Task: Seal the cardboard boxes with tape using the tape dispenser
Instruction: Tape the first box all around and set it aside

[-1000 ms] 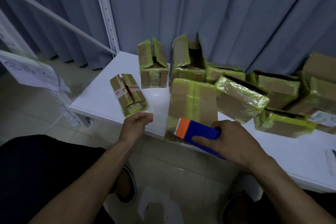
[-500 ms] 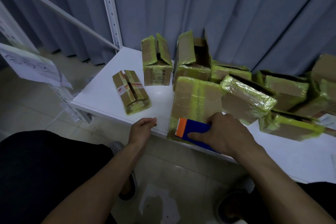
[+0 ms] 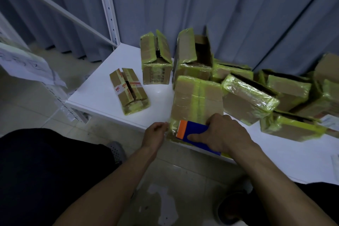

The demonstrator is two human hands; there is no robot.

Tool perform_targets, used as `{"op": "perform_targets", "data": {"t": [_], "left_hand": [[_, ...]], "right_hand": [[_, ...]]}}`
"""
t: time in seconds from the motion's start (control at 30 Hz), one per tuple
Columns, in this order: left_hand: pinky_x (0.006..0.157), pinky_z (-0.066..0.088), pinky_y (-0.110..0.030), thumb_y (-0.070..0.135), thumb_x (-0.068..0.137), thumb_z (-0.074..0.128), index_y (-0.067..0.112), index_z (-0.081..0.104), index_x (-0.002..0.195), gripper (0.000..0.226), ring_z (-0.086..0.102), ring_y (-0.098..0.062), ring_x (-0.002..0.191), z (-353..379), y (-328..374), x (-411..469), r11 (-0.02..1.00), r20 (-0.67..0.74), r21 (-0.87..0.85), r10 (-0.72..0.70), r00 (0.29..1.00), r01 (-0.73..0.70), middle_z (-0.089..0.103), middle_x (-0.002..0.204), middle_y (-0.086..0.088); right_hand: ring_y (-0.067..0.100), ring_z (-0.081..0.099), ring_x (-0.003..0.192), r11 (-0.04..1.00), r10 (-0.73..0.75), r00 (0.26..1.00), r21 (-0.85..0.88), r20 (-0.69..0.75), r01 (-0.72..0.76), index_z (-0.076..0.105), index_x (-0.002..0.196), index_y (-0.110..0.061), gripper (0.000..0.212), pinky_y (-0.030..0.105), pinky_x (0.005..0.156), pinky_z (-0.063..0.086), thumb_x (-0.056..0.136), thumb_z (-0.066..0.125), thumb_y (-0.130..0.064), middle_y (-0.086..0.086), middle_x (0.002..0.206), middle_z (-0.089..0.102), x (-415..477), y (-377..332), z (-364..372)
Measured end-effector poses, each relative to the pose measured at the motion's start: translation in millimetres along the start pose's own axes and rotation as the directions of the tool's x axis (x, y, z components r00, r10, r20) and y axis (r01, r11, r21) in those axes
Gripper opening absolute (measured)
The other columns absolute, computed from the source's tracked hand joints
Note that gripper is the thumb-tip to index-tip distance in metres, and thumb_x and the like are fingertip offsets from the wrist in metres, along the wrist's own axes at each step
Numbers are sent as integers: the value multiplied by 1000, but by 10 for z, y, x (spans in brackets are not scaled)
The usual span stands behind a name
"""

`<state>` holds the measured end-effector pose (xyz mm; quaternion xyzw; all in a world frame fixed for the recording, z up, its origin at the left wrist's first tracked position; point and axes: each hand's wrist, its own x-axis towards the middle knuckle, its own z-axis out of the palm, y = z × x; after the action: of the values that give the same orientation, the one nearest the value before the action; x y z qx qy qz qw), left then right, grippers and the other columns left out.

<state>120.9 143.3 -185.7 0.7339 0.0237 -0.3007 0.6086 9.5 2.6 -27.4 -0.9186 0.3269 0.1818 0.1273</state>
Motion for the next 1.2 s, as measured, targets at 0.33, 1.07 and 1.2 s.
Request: {"op": "perform_targets", "data": {"t": [0.33, 1.07, 1.2], "left_hand": [[104, 45, -30, 33, 95, 65, 17, 54, 141, 51, 57, -16, 120, -15, 20, 31, 1000, -20, 28, 13, 1000, -12, 57, 139, -1], [84, 55, -25, 34, 94, 62, 36, 65, 128, 34, 61, -1, 107, -485, 314, 16, 299, 476, 605, 607, 636, -738, 56, 136, 21], [76, 58, -23, 35, 91, 68, 39, 57, 137, 48, 55, 4, 114, -582, 400, 75, 305, 610, 492, 548, 572, -816, 40, 146, 27]], "right_hand": [[18, 65, 82, 1000, -3, 1000, 10, 4, 3, 61, 97, -21, 69, 32, 68, 53, 68, 70, -83, -3, 87, 60, -1, 4, 18], [20, 64, 83, 1000, -28, 999, 7, -44, 28, 62, 99, -21, 74, 37, 73, 58, 65, 68, -87, -2, 93, 64, -7, 65, 87], [19, 64, 81, 999, -32, 998, 6, -50, 32, 63, 97, -21, 73, 37, 73, 58, 66, 67, -86, -2, 90, 63, -14, 87, 106]]}}
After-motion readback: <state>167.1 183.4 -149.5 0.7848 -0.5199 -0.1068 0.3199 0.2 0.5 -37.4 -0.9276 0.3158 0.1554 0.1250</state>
